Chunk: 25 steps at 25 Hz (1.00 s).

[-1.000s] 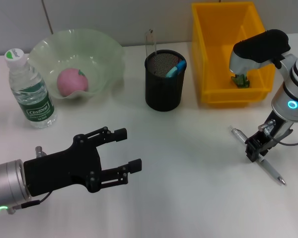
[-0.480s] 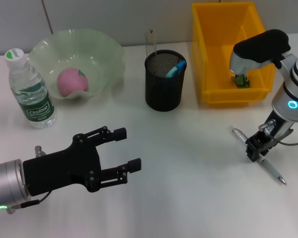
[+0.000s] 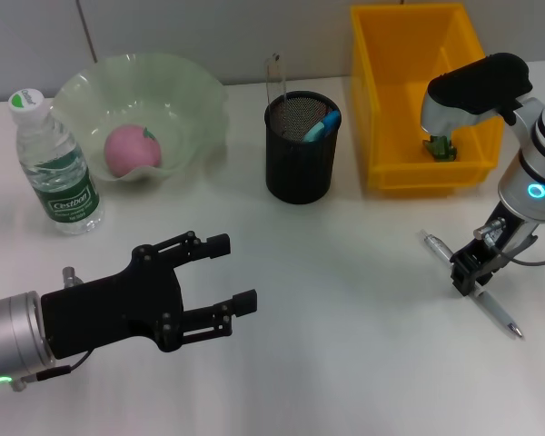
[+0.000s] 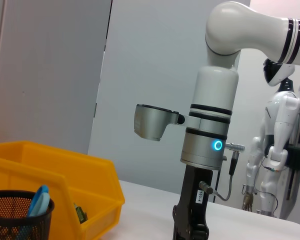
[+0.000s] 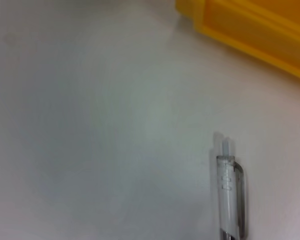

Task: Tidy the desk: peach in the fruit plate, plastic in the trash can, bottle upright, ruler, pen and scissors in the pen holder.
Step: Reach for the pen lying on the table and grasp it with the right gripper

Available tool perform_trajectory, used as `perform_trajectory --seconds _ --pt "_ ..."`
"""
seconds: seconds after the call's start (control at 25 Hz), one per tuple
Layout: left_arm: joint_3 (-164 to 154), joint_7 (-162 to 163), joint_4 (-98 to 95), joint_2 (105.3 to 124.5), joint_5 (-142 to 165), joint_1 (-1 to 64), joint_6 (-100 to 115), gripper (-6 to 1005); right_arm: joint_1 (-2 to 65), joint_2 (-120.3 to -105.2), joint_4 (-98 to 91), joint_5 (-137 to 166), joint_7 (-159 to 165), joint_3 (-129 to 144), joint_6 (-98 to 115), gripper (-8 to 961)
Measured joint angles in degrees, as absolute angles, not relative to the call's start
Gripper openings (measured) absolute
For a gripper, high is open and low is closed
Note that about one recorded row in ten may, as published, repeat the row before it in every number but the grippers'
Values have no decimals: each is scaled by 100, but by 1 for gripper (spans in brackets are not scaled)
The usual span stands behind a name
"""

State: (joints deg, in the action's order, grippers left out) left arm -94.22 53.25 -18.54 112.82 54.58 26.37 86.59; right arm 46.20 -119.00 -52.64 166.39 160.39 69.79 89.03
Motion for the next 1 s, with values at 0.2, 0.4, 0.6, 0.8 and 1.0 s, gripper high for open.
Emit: perform_trajectory --seconds 0.2,0.4,0.6,0.8,1.0 --pt "-9422 5326 -1856 11282 5458 2637 8665 798 4616 -11900 -5264 16639 16033 6985 8903 232" --pt "-9421 5326 -1863 11285 5458 2638 8665 798 4614 -11900 -5264 16639 16031 6987 8903 231" --pt "-9414 5326 -1864 11285 5458 2644 8664 798 4618 -11900 -5264 16639 16024 6987 8903 229" --pt "-9413 5326 -1864 11285 5458 2660 8664 798 4628 -11900 -5216 16639 16013 6987 8869 228" --pt "-9404 5331 -1863 11285 5458 2663 8666 798 4631 -11900 -5173 16631 15973 6987 8865 227"
